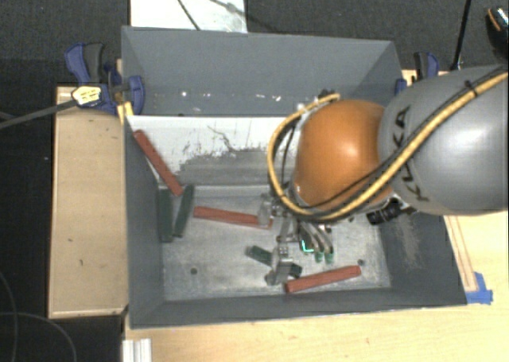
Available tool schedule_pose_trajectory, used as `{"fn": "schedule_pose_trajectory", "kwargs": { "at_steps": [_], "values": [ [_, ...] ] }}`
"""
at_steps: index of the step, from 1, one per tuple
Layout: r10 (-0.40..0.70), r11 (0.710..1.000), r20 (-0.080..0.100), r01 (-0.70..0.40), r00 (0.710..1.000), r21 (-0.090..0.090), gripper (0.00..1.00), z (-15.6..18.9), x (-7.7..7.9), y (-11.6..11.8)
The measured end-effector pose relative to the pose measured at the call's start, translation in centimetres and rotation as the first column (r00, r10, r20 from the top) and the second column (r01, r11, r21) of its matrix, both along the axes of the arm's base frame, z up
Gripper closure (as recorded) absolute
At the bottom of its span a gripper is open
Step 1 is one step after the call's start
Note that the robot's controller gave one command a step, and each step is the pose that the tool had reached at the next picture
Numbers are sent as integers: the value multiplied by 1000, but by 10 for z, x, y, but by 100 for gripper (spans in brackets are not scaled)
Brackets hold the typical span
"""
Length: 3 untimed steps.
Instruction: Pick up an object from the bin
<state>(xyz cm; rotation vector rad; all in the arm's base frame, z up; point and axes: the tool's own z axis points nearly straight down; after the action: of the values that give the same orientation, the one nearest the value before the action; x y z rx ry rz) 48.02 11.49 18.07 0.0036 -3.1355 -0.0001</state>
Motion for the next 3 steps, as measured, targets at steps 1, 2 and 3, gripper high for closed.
{"fn": "schedule_pose_trajectory", "kwargs": {
  "at_steps": [1,2,3],
  "values": [
    [250,968,2,-250,968,0,0,-113,52,-4],
    [248,969,11,-248,969,-4,0,-110,75,-80],
    [250,968,10,-250,968,1,100,-110,74,-74]
  ]
}}
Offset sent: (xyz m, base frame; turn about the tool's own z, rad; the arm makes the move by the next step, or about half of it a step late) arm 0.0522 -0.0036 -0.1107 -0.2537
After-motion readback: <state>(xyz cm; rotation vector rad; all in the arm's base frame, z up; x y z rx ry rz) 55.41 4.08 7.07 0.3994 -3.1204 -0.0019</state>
